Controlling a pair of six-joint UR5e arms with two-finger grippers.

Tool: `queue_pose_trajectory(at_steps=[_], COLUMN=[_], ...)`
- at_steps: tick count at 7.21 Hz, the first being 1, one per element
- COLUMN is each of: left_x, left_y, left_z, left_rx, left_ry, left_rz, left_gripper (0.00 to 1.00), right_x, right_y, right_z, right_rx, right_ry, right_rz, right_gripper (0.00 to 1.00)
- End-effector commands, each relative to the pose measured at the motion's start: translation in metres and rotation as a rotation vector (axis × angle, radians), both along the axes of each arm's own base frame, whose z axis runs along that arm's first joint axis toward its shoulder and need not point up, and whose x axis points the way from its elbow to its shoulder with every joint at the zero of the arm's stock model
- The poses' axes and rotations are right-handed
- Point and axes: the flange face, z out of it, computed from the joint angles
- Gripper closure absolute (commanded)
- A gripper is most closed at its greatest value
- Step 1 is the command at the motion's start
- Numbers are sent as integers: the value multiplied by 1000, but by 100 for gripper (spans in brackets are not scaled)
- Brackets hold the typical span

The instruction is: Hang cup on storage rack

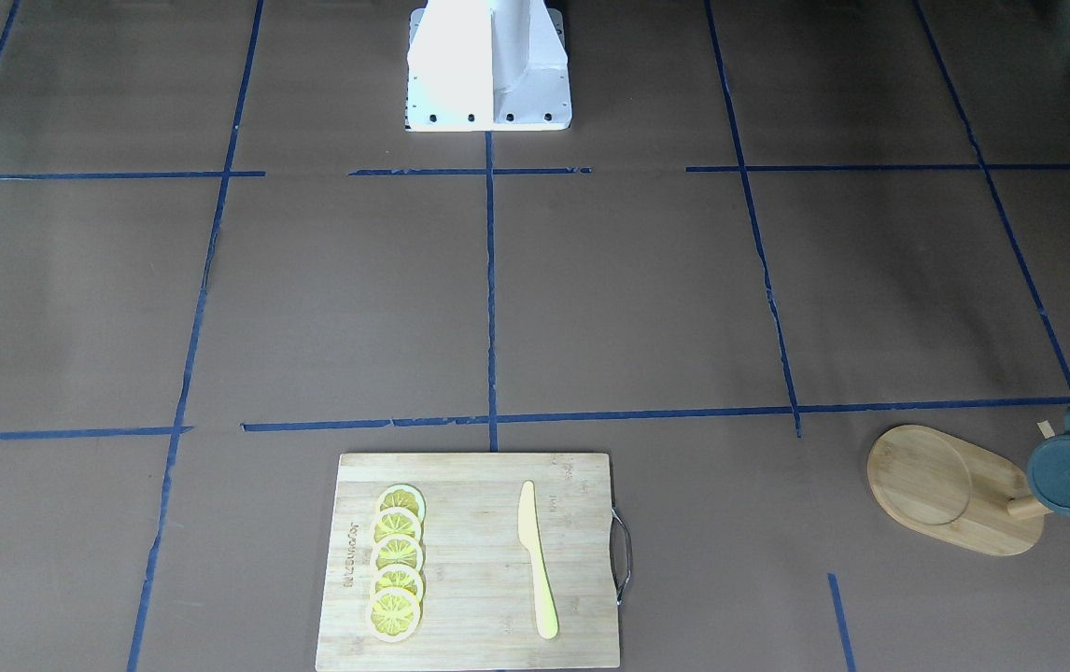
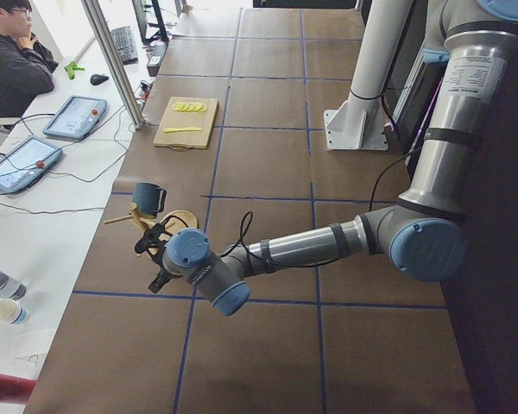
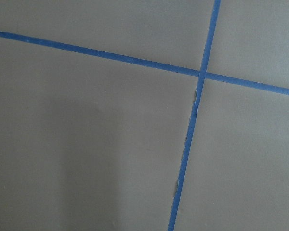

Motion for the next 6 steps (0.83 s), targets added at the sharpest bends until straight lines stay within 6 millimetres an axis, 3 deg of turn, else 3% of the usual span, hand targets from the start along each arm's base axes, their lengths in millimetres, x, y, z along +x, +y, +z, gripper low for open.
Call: queue_pose_trajectory(at_steps=[1,3,4,5,6], left_x=[-15,-29,-39,-77,-85], left_y=[-4,-2,1,12,27], left_z=[23,41,43,32,22], left_rx=[-149,-137,-231,-400,-513], left_ry=[-158,-328,-326,-306,-280], left_rz=[46,97,109,69,66], left_gripper=[0,0,0,0,0], right_x=[0,0,0,0,0], right_y=[0,0,1,1,1], right_z=[0,0,1,1,1], right_rx=[1,2,1,1,1], right_ry=[1,3,3,3,3], right_rz=[0,-1,-1,-4,-4], right_gripper=[0,0,0,0,0])
